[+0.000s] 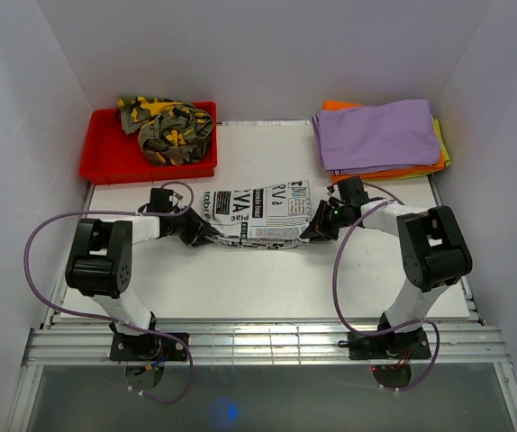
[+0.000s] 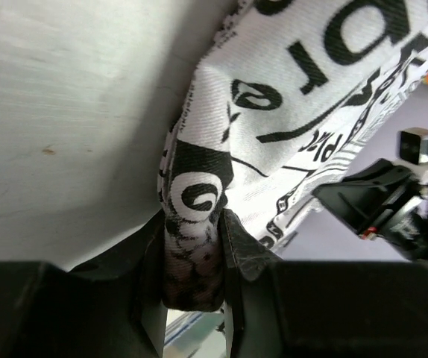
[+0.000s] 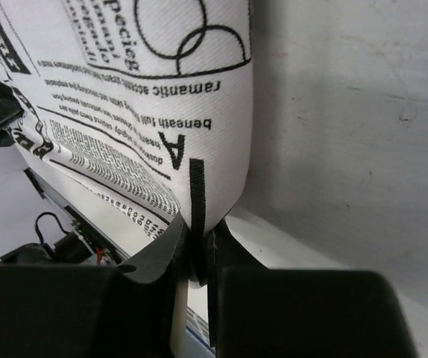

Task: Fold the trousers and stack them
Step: Neatly place the folded trousers to the corner

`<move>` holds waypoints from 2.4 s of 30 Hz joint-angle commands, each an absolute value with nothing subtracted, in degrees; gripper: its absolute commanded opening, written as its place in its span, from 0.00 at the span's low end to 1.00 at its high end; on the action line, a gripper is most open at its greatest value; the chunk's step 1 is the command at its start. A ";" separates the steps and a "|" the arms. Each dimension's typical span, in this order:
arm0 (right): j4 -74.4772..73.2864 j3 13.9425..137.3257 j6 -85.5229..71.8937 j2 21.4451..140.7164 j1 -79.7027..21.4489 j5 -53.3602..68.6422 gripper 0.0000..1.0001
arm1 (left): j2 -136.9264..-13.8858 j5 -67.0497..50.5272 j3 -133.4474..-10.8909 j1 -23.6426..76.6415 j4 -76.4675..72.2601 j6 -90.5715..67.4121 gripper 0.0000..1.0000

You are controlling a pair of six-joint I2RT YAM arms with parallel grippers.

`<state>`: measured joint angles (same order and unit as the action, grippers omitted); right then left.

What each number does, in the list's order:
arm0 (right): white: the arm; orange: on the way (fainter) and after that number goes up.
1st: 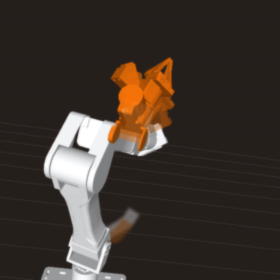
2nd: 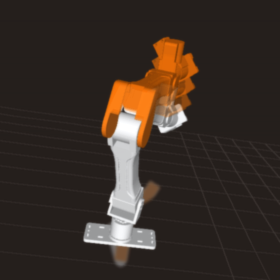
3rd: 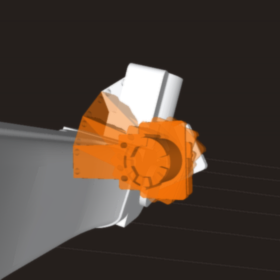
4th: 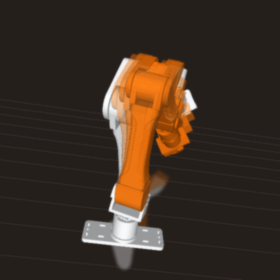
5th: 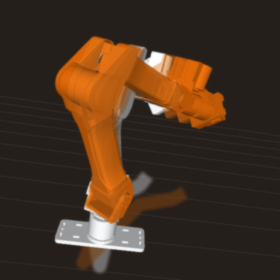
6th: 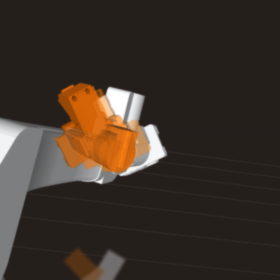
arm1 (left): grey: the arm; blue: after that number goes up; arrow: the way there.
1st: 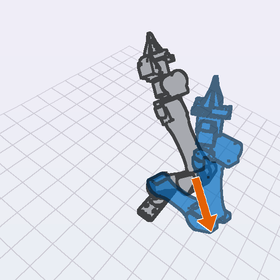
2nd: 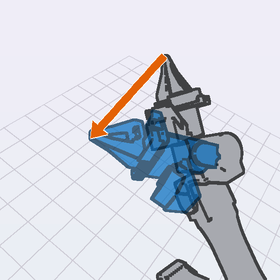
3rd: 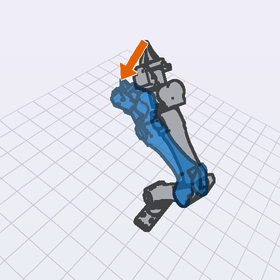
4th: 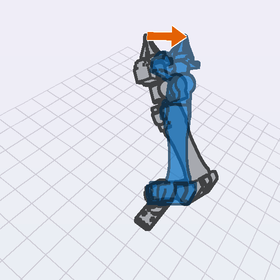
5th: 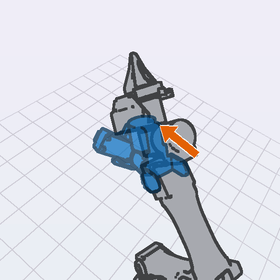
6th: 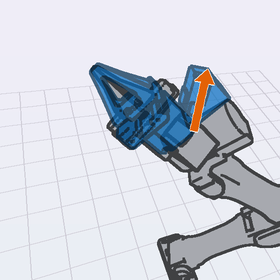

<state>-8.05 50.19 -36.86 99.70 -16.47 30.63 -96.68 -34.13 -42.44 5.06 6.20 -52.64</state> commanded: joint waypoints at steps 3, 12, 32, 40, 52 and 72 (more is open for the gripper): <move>-16.78 58.25 -28.84 93.17 -16.17 23.56 0.08 | -91.42 -25.15 -50.87 7.55 16.77 -38.98 0.00; -25.75 67.58 -12.93 85.70 -18.98 11.87 0.08 | -82.01 -6.51 -58.35 20.90 21.53 -21.19 0.00; -24.70 93.68 14.14 85.95 -12.41 4.31 0.08 | -88.84 -3.17 -83.37 29.44 4.50 -15.30 0.00; -20.57 112.30 20.47 98.08 3.04 5.98 0.08 | -109.84 -6.33 -105.10 32.95 -6.03 -16.44 0.00; 2.60 97.59 28.65 99.59 13.80 5.27 0.08 | -143.69 -9.40 -130.07 35.77 -27.39 -20.84 0.00; 19.08 89.47 32.70 108.01 16.69 -15.91 0.08 | -156.88 -10.02 -136.32 36.83 -37.27 -14.41 0.00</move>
